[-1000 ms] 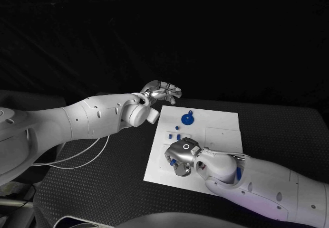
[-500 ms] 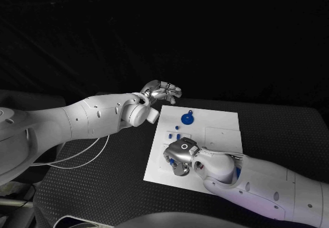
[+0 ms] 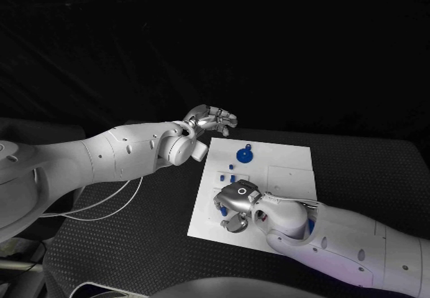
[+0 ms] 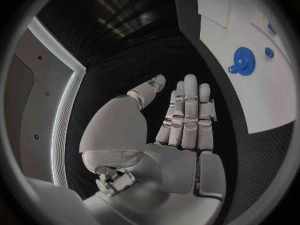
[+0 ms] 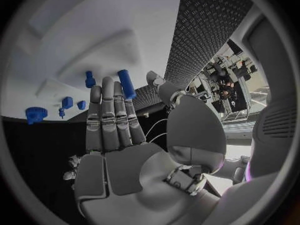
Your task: Assemble the parts on the task board
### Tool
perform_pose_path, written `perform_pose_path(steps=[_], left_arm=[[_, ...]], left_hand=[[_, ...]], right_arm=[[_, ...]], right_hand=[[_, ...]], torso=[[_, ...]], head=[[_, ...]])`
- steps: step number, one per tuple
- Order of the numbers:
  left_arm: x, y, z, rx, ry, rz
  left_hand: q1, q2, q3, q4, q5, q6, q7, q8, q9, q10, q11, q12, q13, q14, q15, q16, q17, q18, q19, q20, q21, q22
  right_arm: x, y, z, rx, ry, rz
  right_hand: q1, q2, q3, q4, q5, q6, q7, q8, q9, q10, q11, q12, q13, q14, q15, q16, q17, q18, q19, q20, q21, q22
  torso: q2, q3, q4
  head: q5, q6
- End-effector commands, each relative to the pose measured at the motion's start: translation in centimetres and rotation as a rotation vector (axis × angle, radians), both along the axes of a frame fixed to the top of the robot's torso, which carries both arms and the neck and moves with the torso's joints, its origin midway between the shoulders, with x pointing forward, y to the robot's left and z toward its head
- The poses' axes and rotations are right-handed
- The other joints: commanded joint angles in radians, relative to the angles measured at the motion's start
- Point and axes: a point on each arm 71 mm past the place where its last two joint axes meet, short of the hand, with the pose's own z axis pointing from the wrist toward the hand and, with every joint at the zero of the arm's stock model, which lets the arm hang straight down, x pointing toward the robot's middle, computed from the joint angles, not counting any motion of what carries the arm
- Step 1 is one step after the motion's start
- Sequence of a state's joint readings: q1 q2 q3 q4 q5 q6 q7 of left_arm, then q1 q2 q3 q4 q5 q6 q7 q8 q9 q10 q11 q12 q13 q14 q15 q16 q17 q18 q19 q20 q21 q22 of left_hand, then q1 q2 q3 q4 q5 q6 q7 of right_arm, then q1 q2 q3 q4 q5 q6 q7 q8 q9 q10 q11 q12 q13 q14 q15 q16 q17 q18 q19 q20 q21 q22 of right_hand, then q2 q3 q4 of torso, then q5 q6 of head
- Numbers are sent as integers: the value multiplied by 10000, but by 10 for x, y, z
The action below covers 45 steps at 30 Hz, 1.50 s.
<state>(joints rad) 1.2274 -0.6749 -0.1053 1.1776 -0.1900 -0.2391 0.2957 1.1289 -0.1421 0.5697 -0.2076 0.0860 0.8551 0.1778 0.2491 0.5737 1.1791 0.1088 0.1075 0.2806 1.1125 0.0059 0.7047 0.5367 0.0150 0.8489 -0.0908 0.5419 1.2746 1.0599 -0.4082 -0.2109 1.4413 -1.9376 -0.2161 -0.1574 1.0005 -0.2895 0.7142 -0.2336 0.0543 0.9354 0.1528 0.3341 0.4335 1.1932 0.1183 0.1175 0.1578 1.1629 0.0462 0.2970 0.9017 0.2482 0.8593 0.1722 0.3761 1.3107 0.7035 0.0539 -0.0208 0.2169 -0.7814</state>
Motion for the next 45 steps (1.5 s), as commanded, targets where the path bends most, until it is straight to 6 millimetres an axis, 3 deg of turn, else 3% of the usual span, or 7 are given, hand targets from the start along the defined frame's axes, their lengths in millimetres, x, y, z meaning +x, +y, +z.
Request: perform_pose_path(steps=[1,13,27,36,41,45], left_arm=[[0,-2,2,-133,-22,-132],[0,0,2,-122,-17,-106],[1,5,2,-80,-24,1],[1,5,1,-71,-19,15],[1,5,1,-75,-14,4],[1,4,1,-77,-25,7]], left_hand=[[-21,-35,-4,60,29,-58,-14,-34,3,-66,11,-8,-11,50,-6,-49,15,74,65,-26,-45,16],[-15,-36,-1,61,28,-65,-11,-36,2,-70,12,-7,-13,49,-5,-61,26,75,65,-25,-55,21],[-7,-39,1,61,28,-67,-9,-34,3,-72,12,-6,-14,49,-4,-71,37,75,66,-24,-64,27],[-4,-38,3,63,30,-68,-9,-33,4,-74,13,-5,-14,50,-4,-77,45,75,68,-24,-69,32],[-5,-40,2,65,29,-71,-8,-34,3,-76,14,-5,-15,51,-3,-81,49,75,69,-23,-72,34],[-4,-42,1,65,29,-74,-7,-34,3,-78,14,-5,-16,51,-3,-83,52,75,70,-23,-74,36]], right_arm=[[0,-1,0,329,70,-45],[-6,-9,8,1048,-58,-101],[-2,-24,49,2228,44,-360],[2,-29,46,1865,461,-522],[5,-29,41,1401,824,-525],[8,-34,39,1317,858,-680]], right_hand=[[11,-34,-95,-23,-34,-200,56,-130,-58,-196,66,-133,-54,-158,48,-115,-32,89,-178,18,-94,157],[130,-76,-18,-35,-54,-259,82,-156,-89,-263,96,-168,-89,-200,72,-165,-35,94,-241,41,-109,164],[12,-78,-128,-112,-49,-327,109,-150,-111,-311,120,-192,-140,119,-71,-4,103,136,50,-20,107,191],[118,-70,-24,-89,-41,-316,103,-136,-118,-303,113,-186,-153,182,-103,23,143,136,128,-62,168,184],[434,-60,140,-23,-15,-513,200,-234,-208,-481,106,-297,-283,878,-256,337,316,136,778,-302,593,198],[772,-39,237,-15,133,-672,215,-306,-292,-633,39,-406,-467,1824,-370,1014,736,136,1722,-697,1234,230]], torso=[[1,2,-3],[-4,-1,0],[-9,11,-23],[2,16,0],[4,3,0],[2,-2,7]], head=[[-6,0],[-21,21],[-63,105],[-92,145],[-91,155],[-97,163]])
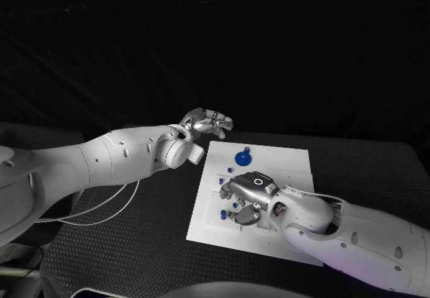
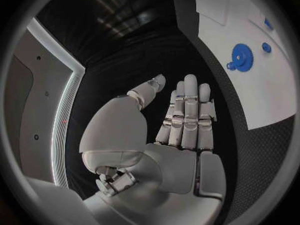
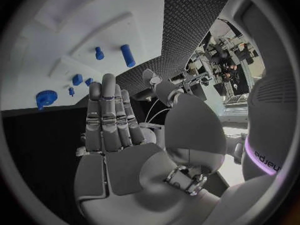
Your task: Assemble the parts on the task board
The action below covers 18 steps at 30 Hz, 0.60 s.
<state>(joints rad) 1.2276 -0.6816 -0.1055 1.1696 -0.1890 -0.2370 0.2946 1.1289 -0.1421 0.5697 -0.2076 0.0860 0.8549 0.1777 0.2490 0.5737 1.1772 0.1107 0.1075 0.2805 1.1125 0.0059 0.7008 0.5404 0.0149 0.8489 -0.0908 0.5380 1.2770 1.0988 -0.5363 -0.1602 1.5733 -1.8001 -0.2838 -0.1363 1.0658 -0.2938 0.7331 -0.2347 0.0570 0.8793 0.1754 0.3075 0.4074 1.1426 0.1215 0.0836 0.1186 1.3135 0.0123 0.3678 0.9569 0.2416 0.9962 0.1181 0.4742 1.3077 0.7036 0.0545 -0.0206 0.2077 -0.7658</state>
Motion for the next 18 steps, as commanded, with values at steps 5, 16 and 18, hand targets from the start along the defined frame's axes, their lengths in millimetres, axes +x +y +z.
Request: perform_pose_path(steps=[5,16,18], left_arm=[[0,-2,2,-126,-41,-122],[1,4,1,-68,-71,31],[2,5,1,-61,-72,52]], left_hand=[[-3,-42,1,66,30,-73,-5,-34,4,-60,-4,-5,-15,52,-3,-47,18,76,71,-23,-37,14],[-18,-42,-5,83,27,-59,-8,-22,9,-52,-5,2,-14,58,-2,-56,34,74,77,-20,-44,24],[-25,-41,-8,90,26,-56,-9,-20,10,-51,-5,4,-14,59,-2,-59,37,73,78,-19,-46,26]], right_arm=[[8,-22,-2,34,361,-512],[45,-97,35,974,2679,-3318],[50,-110,40,709,3036,-3598]], right_hand=[[472,14,349,58,87,-70,-3,-1,-62,-41,-66,-29,-205,803,-115,1290,715,202,1047,-532,969,275],[-866,168,-76,967,-78,655,-271,549,275,1229,-506,689,171,522,-531,2200,1085,201,1089,-661,1645,246],[-1298,281,-307,1122,-78,749,-373,749,538,1474,-627,915,435,413,-643,2288,1118,202,984,-692,1680,239]], torso=[[-1,-11,11],[-34,7,-53],[-54,12,-79]], head=[[-90,66],[-566,372],[-608,409]])
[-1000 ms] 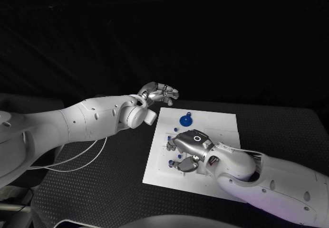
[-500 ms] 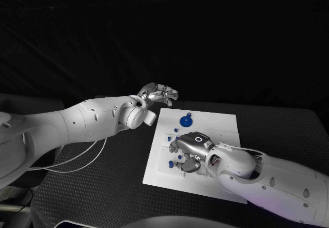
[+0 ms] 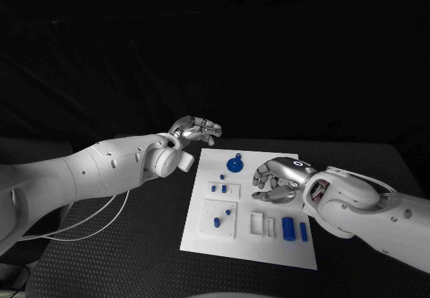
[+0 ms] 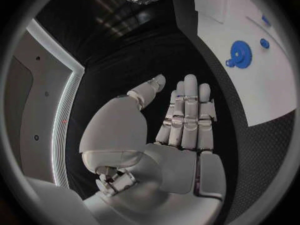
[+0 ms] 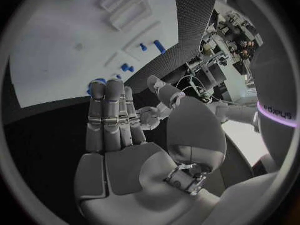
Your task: Assemble the parts on the task board
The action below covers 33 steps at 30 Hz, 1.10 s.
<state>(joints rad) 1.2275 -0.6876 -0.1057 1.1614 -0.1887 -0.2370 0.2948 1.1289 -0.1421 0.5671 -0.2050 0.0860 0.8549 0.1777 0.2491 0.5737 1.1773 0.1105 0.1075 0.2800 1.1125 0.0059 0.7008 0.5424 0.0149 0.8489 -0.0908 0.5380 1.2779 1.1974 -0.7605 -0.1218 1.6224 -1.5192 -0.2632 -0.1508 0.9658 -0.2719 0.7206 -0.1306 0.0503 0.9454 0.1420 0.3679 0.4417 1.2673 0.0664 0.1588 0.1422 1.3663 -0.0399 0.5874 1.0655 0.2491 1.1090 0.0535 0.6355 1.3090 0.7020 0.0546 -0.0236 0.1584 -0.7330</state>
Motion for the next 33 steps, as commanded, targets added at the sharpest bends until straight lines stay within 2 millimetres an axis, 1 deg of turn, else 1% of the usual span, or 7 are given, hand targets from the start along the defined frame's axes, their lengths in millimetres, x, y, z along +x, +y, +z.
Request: perform_pose_path(steps=[1,5,6,13,18,25,33], left_arm=[[1,-1,1,-115,-68,-75],[2,-2,0,-153,-36,-65],[2,-2,0,-154,-31,-64],[2,0,-2,-158,17,-26],[2,1,-4,-150,52,5],[1,0,-6,-164,97,-29],[-1,-1,-6,-201,124,-73]], left_hand=[[-28,-39,18,66,26,-55,-9,-19,10,-52,-4,4,-8,60,-2,-60,19,73,79,-19,-47,18],[-34,-37,15,72,26,-55,-10,-18,10,-52,-4,5,-8,61,-2,-63,23,73,81,-19,-49,21],[-37,-35,15,75,25,-55,-10,-18,10,-52,-4,6,-8,62,-2,-64,26,73,82,-19,-50,22],[-45,-27,13,85,26,-57,-10,-17,11,-53,-4,7,-9,63,-2,-70,32,73,85,-20,-54,27],[-50,-25,10,90,26,-60,-10,-18,10,-54,-4,7,-9,63,-2,-74,37,73,86,-20,-57,30],[-64,-19,6,101,25,-63,-9,-18,10,-57,-3,8,-10,63,-1,-80,43,72,87,-19,-62,34],[-75,-16,1,111,25,-66,-8,-18,10,-60,-2,8,-11,63,-1,-87,50,72,88,-19,-66,39]], right_arm=[[4,-18,0,192,1950,-829],[11,-45,3,121,2868,-1639],[12,-53,3,168,3068,-1914],[9,-86,-5,-284,4296,-3390],[-4,-94,-16,-1218,5412,-3852],[-17,-95,-31,-2121,6184,-4258],[-19,-93,-48,-2426,6220,-4719]], right_hand=[[-420,103,-277,76,-11,46,-53,208,336,246,-109,247,356,-160,-147,140,42,127,-177,-60,97,223],[-518,190,-407,-115,-7,-264,-48,237,717,405,-264,1197,1368,-337,-290,299,44,127,-333,-40,154,207],[-583,346,-455,-248,1,-363,-113,278,1079,-647,-286,2535,2748,-429,-324,561,70,122,-313,-107,304,185],[-920,328,-539,-104,4,-392,-239,66,1434,-1426,-569,5751,5494,-198,-558,2235,810,127,101,-452,1419,257],[-1407,459,-320,371,-12,-285,-391,-43,1600,-1042,-758,7331,6739,181,-765,3561,1525,127,547,-785,2203,238],[-2204,758,-572,841,-59,-103,-430,-2,1671,-529,-855,8255,7384,416,-819,4231,1926,127,805,-906,2566,266],[-2933,805,-487,811,-14,181,-557,-24,1838,-754,-922,9317,8476,155,-903,4811,2232,127,631,-1200,3140,229]], torso=[[-50,18,-71],[-93,41,-141],[-104,46,-155],[-179,88,-258],[-230,105,-328],[-289,104,-389],[-311,71,-390]], head=[[-153,111],[-248,151],[-276,160],[-562,123],[-729,74],[-903,66],[-1103,22]])
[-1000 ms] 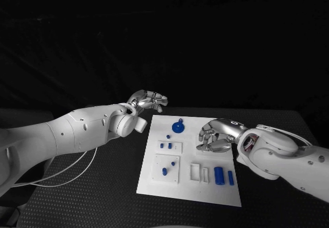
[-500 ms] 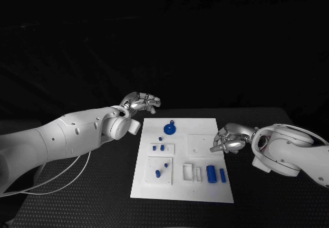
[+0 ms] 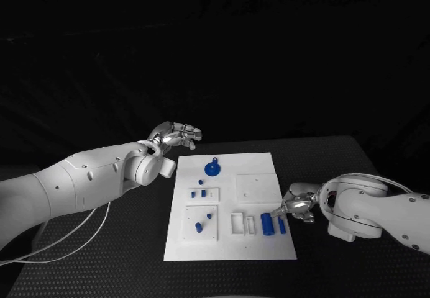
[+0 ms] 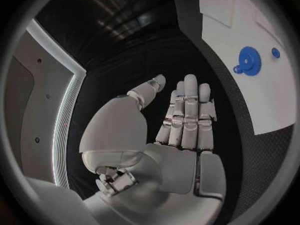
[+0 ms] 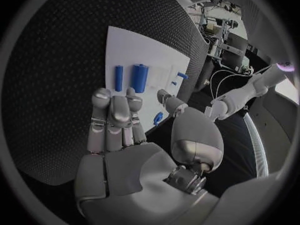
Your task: Assemble the parts on the task board
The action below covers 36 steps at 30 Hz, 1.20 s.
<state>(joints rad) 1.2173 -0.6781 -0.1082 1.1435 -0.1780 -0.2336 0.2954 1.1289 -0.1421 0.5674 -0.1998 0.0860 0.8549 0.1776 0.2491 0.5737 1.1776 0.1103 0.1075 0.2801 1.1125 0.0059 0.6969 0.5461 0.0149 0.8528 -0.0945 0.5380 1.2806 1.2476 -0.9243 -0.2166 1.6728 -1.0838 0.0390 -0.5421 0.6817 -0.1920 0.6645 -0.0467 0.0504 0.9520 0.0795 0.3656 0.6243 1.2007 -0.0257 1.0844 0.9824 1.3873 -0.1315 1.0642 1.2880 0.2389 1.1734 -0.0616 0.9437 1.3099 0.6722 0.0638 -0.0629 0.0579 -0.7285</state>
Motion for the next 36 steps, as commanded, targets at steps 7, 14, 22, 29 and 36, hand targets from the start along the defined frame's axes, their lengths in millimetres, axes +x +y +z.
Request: perform_pose_path(steps=[7,14,22,29,36], left_arm=[[-2,-1,0,-166,-17,-152],[-2,1,0,-158,-12,-119],[-2,0,0,-167,-7,-145],[-3,1,0,-161,13,-141],[-3,2,0,-169,13,-153]], left_hand=[[-82,-15,-6,64,26,-70,-7,-19,10,-65,1,8,-14,62,-1,-54,19,73,50,18,-71,16],[-89,-18,-10,68,26,-78,-5,-22,8,-74,3,4,-16,61,1,-62,26,74,51,18,-76,22],[-94,-16,-13,74,26,-84,-3,-24,8,-80,4,3,-18,61,2,-69,33,75,53,18,-81,27],[-103,-7,-13,85,30,-87,-2,-23,8,-83,5,4,-19,61,3,-77,41,75,55,18,-87,32],[-121,5,-18,106,33,-44,-18,5,19,-85,6,7,-20,61,4,-93,58,75,54,21,-100,44]], right_arm=[[-2,10,-14,-400,95,-199],[-1,15,-17,-402,43,-109],[-1,24,-24,-389,125,17],[-2,26,-34,-618,448,215],[-4,32,-46,-563,693,178]], right_hand=[[-310,-51,215,-67,-14,143,70,-67,66,-136,1,127,234,-93,13,140,-25,229,-73,-86,204,201],[-418,-148,326,-96,-14,-47,128,-238,36,-141,54,136,303,-110,54,195,-57,229,-100,-106,279,188],[-418,-120,394,-148,-14,-34,142,-267,37,-141,70,135,332,-119,72,217,-78,229,-120,-111,311,184],[-383,-150,446,-308,-14,-17,158,-312,40,-144,87,122,368,-134,92,245,-116,229,-157,-97,358,178],[-381,-155,460,-395,-14,-12,165,-338,40,-142,95,114,385,-140,101,262,-139,229,-175,-81,383,175]], torso=[[1,-21,19],[7,-31,17],[7,-33,23],[5,-34,6],[8,-35,-7]], head=[[-189,-50],[-217,-70],[-167,-97],[-90,-139],[-30,-163]])
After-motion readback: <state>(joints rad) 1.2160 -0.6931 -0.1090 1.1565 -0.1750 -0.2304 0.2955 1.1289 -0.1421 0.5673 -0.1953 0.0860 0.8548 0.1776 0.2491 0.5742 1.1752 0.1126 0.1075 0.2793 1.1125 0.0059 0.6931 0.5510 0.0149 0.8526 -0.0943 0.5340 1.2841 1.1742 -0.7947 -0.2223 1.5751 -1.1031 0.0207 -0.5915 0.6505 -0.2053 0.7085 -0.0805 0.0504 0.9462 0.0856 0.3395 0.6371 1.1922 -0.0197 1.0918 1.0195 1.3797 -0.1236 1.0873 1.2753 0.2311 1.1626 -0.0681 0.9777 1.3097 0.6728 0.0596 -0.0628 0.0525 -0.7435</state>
